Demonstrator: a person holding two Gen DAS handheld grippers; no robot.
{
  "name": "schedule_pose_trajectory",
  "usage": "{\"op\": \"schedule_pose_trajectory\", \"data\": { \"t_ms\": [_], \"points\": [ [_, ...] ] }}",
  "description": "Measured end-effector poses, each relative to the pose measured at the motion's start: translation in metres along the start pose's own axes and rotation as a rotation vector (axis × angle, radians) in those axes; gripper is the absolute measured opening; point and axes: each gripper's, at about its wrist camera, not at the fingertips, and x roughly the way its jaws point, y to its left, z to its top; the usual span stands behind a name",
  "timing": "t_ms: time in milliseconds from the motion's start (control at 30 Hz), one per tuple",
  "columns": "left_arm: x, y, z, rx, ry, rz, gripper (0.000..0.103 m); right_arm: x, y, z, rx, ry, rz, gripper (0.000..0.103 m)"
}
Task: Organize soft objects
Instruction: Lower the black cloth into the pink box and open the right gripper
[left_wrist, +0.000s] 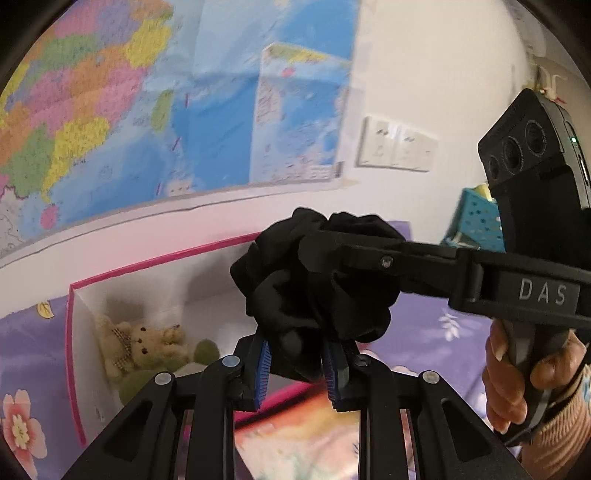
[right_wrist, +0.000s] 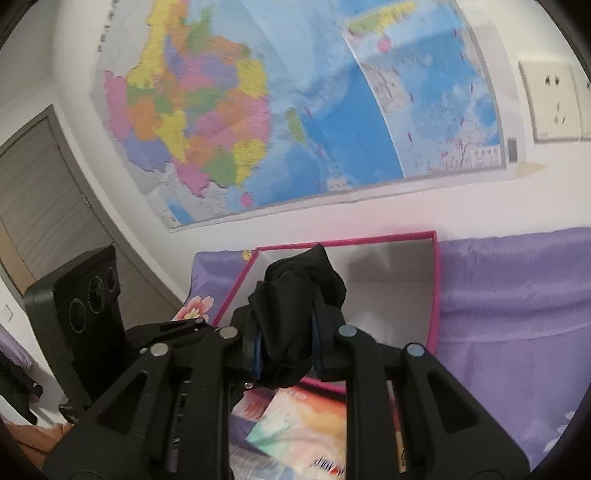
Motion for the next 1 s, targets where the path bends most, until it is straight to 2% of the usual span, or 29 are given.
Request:
{"op": "schedule_pose_trajectory", "data": {
  "t_ms": [167,200,233,300,367,467,500,700,1000],
  "points": [
    [0.031,0.005,0.001,-0.008,0.053,0.077,0.024,0.028,-0.027,-0.002,0.035,0.035,-0.045,0.023],
    [0.035,0.005,0.001,-0.009,0.064,0.083,0.024,0.034,-0.032,-0.004,0.036,0.051,-0.061,0.025],
    [0.042,0.007,0.0,-0.018,0.084,0.094,0.024,0.039,-0.035,-0.006,0.031,0.068,-0.084,0.032],
    [0.05,0.01,-0.003,-0.034,0.119,0.114,0.026,0.05,-0.038,-0.011,-0.009,0.112,-0.181,0.038],
    [0.049,0.011,-0.004,-0.048,0.13,0.137,0.034,0.051,-0.042,-0.014,-0.008,0.122,-0.24,0.042],
    [0.031,0.005,-0.003,-0.04,0.079,0.118,0.058,0.041,-0.044,-0.018,-0.017,0.091,-0.253,0.042],
    [0.024,0.003,-0.002,-0.031,0.059,0.127,0.058,0.036,-0.042,-0.019,-0.028,0.083,-0.261,0.042],
    [-0.005,-0.009,0.001,0.002,0.006,0.073,0.058,0.008,-0.034,-0.02,-0.035,0.048,-0.249,0.042],
    [-0.06,-0.018,-0.024,0.0,-0.051,-0.106,0.059,-0.043,-0.018,-0.046,-0.019,0.039,-0.149,0.042]
  ]
}}
